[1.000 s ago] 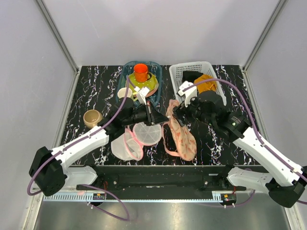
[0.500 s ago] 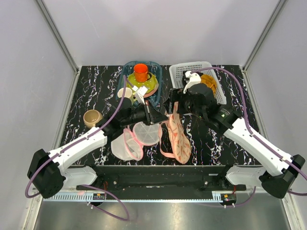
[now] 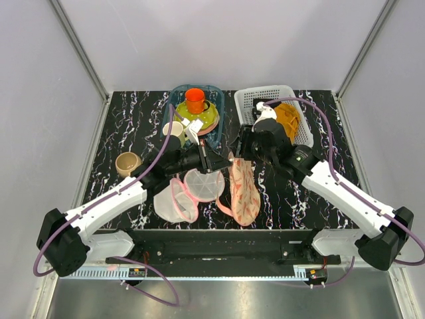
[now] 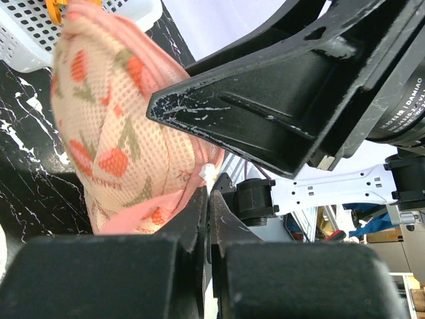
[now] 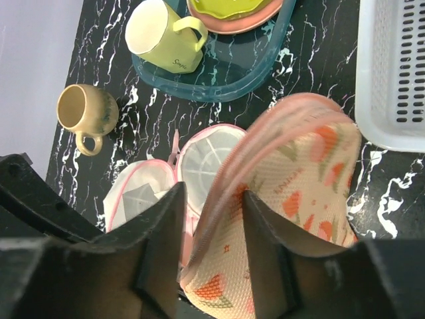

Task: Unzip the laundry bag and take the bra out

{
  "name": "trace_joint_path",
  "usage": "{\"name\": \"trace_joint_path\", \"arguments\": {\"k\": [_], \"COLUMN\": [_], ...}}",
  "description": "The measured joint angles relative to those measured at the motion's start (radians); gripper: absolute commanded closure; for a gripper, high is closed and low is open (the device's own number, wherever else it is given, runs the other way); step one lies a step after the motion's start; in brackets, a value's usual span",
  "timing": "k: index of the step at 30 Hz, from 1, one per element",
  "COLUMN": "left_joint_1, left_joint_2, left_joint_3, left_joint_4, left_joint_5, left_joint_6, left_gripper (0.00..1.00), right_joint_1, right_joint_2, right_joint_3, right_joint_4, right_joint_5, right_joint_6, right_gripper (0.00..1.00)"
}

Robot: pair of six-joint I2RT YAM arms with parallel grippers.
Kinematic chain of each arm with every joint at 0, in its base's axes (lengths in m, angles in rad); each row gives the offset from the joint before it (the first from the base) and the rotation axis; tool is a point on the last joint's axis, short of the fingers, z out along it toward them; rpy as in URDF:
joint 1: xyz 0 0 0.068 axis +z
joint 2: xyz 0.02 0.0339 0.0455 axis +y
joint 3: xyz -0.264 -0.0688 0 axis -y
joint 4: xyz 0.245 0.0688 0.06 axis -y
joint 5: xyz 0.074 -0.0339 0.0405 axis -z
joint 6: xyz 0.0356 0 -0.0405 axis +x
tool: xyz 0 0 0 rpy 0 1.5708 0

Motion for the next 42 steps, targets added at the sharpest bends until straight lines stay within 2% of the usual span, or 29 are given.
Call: {"name": "trace_joint_path", "arguments": {"k": [1,2,3,10,18,25,35,36,37,40,41,42], "left_joint_1": [0.0,0.0,0.0,0.0,0.023,0.146,0.216,0.216,0.216,0.216,0.217,0.218], "left_joint_2": [0.0,0.0,0.0,0.0,-0.024,-0.107,-0.146,-0.145,-0.143,-0.106,-0.086,-0.068], "left_joint_3": [0.0,0.0,0.0,0.0,0.0,0.0,-0.076,-0.103,-0.127,-0.18,-0.188,-0.194], "left_joint_4": [-0.001,-0.003,-0.005,-0.016,-0.048,-0.116,-0.164,-0.149,-0.14,-0.114,-0.104,-0.091], "left_joint_5": [-0.001,-0.001,-0.002,-0.008,-0.007,-0.014,-0.022,-0.019,-0.014,0.007,0.011,0.014], "left_joint_6": [0.003,0.004,0.005,0.009,0.031,0.064,0.089,0.083,0.078,0.056,0.05,0.046], "left_gripper": [1.0,1.0,1.0,1.0,1.0,1.0,1.0,1.0,1.0,1.0,1.0,1.0], "right_joint_1": [0.0,0.0,0.0,0.0,-0.004,-0.012,-0.013,-0.013,-0.013,-0.014,-0.015,-0.016], "right_joint_2": [0.001,0.001,0.0,-0.056,-0.338,-0.565,-0.778,-0.8,-0.82,-0.852,-0.855,-0.854], "right_joint_3": [-0.004,-0.005,-0.006,-0.045,-0.2,-0.385,-0.577,-0.593,-0.607,-0.623,-0.621,-0.617], "right_joint_4": [0.001,0.0,0.001,0.012,0.027,-0.032,-0.202,-0.209,-0.218,-0.231,-0.222,-0.204], "right_joint_5": [0.0,0.0,0.002,0.067,0.291,0.407,0.412,0.413,0.414,0.42,0.417,0.412], "right_joint_6": [0.008,0.002,0.006,0.012,0.039,0.18,0.431,0.445,0.452,0.427,0.388,0.333], "right_gripper": [0.75,0.95,1.0,1.0,1.0,1.0,1.0,0.95,0.58,0.12,0.04,0.04]}}
